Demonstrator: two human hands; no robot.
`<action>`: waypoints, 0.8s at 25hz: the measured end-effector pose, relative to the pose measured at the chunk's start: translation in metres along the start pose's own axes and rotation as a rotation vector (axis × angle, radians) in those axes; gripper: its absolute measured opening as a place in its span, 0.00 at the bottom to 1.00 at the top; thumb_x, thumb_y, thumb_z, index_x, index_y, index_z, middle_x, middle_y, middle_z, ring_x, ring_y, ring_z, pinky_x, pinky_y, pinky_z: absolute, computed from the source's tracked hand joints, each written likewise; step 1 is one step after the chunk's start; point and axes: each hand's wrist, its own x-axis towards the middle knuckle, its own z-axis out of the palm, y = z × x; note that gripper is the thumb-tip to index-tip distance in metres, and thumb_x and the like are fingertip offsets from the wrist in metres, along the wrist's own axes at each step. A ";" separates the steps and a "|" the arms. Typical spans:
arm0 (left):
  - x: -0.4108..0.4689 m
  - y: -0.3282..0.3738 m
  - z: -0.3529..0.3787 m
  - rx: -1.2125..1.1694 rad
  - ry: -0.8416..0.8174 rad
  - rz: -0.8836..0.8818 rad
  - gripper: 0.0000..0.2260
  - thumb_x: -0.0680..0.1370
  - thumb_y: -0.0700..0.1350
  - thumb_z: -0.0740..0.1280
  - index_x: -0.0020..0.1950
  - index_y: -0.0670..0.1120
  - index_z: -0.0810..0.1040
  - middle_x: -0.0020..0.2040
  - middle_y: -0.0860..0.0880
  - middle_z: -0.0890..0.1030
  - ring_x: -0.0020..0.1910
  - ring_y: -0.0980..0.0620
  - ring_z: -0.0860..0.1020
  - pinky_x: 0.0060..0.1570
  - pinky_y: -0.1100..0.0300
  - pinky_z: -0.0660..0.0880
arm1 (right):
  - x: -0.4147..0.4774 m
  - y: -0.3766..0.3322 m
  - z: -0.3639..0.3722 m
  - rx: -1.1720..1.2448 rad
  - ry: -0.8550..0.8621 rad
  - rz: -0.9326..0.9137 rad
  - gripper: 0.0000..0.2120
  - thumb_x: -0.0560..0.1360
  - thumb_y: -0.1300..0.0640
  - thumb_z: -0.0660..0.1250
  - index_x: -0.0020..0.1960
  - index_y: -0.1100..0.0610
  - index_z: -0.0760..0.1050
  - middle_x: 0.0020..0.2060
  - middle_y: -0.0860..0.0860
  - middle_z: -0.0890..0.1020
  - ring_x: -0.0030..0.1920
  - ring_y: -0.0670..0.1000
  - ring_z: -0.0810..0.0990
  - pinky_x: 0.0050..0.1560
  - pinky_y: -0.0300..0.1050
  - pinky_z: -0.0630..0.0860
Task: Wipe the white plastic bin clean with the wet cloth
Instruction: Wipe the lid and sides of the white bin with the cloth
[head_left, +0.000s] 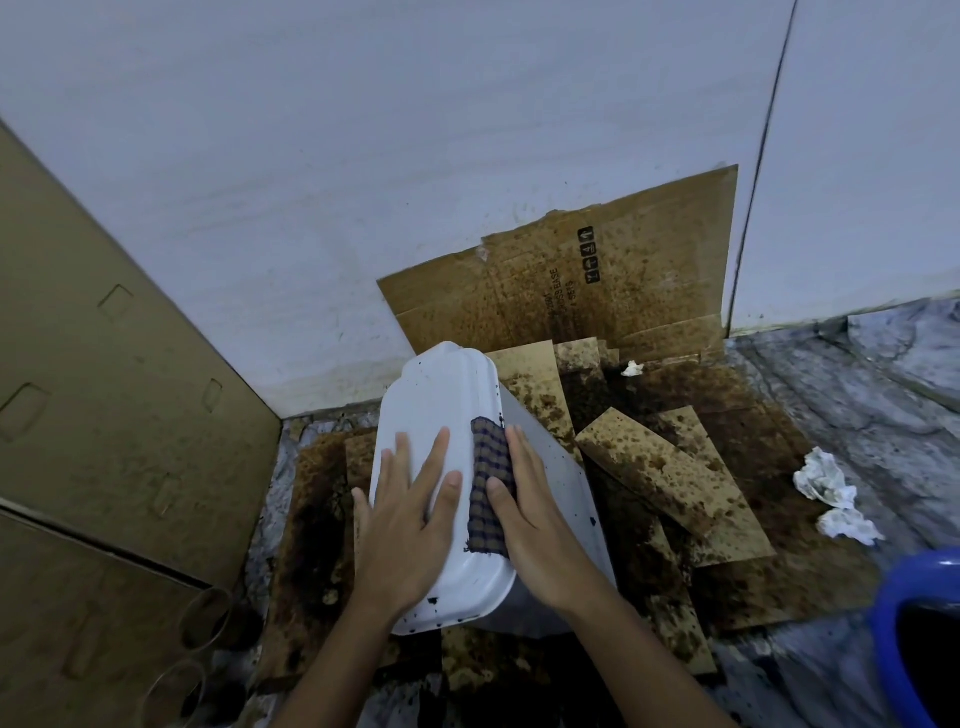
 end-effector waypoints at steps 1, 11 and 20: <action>-0.001 -0.001 0.000 -0.001 0.000 -0.007 0.25 0.75 0.74 0.36 0.72 0.80 0.41 0.81 0.62 0.39 0.80 0.59 0.36 0.77 0.42 0.36 | 0.004 0.001 0.001 -0.003 0.006 -0.007 0.31 0.84 0.43 0.50 0.81 0.41 0.37 0.79 0.34 0.39 0.78 0.36 0.41 0.78 0.41 0.49; -0.004 0.007 0.003 0.023 -0.003 0.012 0.27 0.72 0.76 0.33 0.72 0.79 0.40 0.80 0.66 0.40 0.79 0.61 0.36 0.78 0.44 0.39 | 0.114 -0.015 -0.030 -0.063 0.061 0.031 0.29 0.86 0.48 0.50 0.82 0.50 0.42 0.82 0.47 0.46 0.80 0.50 0.50 0.78 0.47 0.50; -0.003 0.008 0.001 0.005 -0.035 -0.001 0.24 0.77 0.71 0.39 0.74 0.78 0.42 0.80 0.65 0.40 0.80 0.60 0.37 0.78 0.45 0.37 | 0.108 -0.015 -0.029 -0.166 0.034 0.053 0.30 0.86 0.46 0.47 0.82 0.50 0.39 0.82 0.47 0.43 0.81 0.49 0.43 0.79 0.48 0.44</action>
